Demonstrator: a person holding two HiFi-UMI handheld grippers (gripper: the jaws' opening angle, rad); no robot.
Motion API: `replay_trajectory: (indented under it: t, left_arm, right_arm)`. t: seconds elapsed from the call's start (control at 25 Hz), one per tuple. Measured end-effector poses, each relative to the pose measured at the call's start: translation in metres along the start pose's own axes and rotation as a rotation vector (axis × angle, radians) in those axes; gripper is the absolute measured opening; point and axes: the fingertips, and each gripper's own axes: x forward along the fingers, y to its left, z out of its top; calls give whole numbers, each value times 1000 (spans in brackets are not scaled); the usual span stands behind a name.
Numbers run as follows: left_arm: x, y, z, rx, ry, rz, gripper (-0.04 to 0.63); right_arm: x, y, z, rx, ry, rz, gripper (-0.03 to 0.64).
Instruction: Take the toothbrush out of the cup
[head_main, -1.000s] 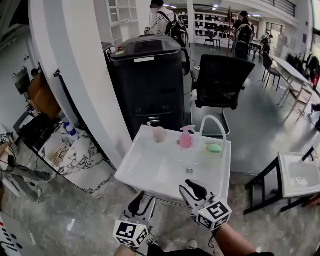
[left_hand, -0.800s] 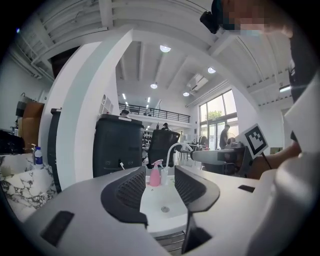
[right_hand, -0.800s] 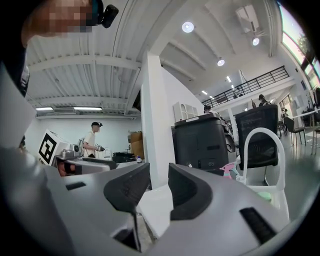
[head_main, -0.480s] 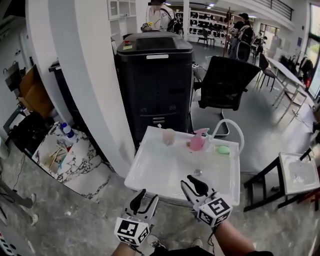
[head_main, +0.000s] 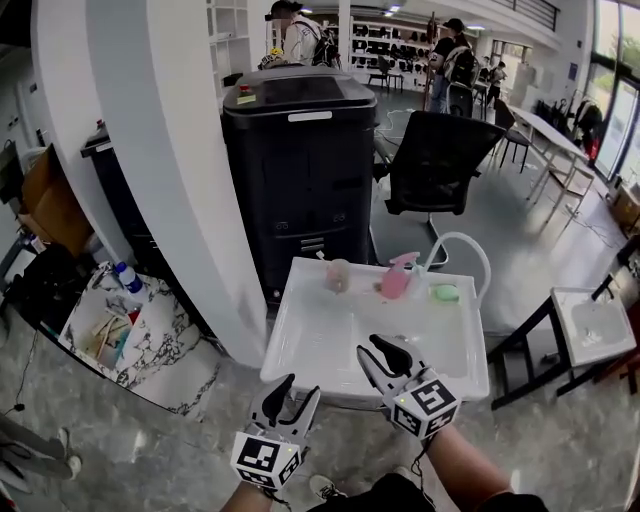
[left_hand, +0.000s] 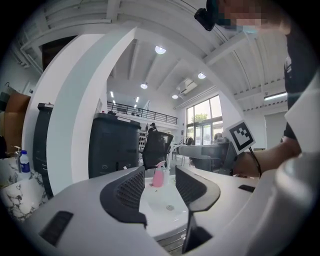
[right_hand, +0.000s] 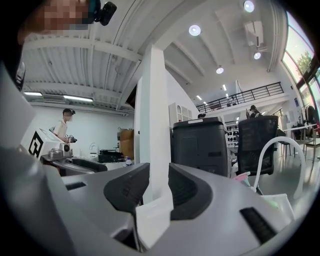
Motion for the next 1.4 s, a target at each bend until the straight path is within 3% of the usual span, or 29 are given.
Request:
replay_trajectory:
  t: [0.52, 1.4]
  left_arm:
    - [15, 16, -4, 10, -2, -7, 198]
    - [146, 83, -19, -20, 43, 52, 201]
  right_arm:
    - [45, -18, 2, -23, 4, 20, 120]
    - [188, -120, -42, -48, 123, 113, 137]
